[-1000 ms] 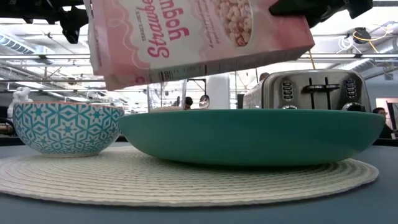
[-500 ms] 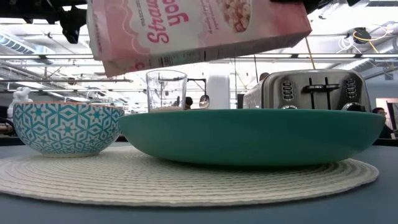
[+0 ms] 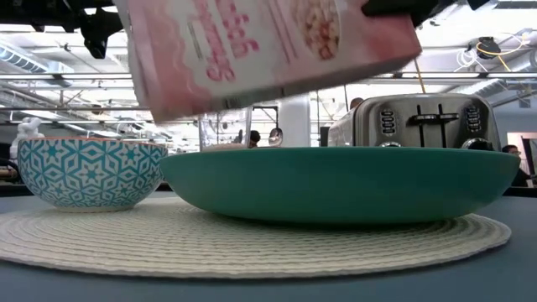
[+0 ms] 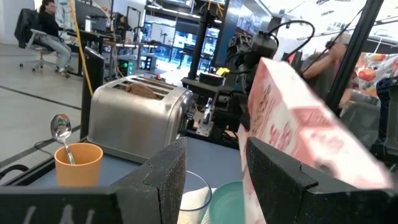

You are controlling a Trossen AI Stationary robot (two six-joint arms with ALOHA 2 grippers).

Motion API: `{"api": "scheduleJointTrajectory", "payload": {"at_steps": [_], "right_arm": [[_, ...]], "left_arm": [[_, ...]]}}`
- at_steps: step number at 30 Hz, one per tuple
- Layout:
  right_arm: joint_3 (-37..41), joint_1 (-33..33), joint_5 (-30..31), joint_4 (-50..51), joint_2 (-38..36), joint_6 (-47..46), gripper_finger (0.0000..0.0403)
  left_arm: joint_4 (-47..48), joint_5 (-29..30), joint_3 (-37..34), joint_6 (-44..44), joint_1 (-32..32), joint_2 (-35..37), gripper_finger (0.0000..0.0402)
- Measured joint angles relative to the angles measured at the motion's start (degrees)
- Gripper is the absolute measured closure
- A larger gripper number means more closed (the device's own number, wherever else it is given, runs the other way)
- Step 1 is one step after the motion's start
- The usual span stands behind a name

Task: Arrange a breakfast setting
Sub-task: Pour the cereal from the cereal box into the orange bowl

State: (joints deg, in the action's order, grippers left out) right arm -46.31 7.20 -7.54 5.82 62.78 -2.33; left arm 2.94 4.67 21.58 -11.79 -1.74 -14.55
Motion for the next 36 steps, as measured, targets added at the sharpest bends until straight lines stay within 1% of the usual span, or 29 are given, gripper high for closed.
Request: {"api": "scheduleJointTrajectory", "payload": {"at_steps": [3,7,12,16,22,30,36], "right_arm": [[0.4,0.0,0.1,-0.1,0.0,0.0,0.0182],[0.3,0.0,0.0,-3.0,0.0,-0.4,0.018],[0.4,0.0,0.0,-0.5,1.1,-0.4,0.018],[0.3,0.0,-0.1,-2.0,1.0,-0.1,0.0181],[0.3,0.0,-0.1,-0.7,1.0,-0.2,0.018],[0.3,0.0,-0.2,-4.7,1.0,1.0,0.018],[0.4,0.0,-0.5,-3.4,3.9,-0.6,0.018]], "left_arm": [[0.0,0.0,0.0,0.0,0.0,0.0,0.0229],[0.0,0.0,0.0,0.0,0.0,0.0,0.0229],[0.0,0.0,0.0,0.0,0.0,0.0,0.0229],[0.0,0.0,0.0,0.0,0.0,0.0,0.0229],[0.0,0.0,0.0,0.0,0.0,0.0,0.0229],[0.0,0.0,0.0,0.3,0.0,0.0,0.0229],[0.0,0.0,0.0,0.5,0.0,0.0,0.0229]]}}
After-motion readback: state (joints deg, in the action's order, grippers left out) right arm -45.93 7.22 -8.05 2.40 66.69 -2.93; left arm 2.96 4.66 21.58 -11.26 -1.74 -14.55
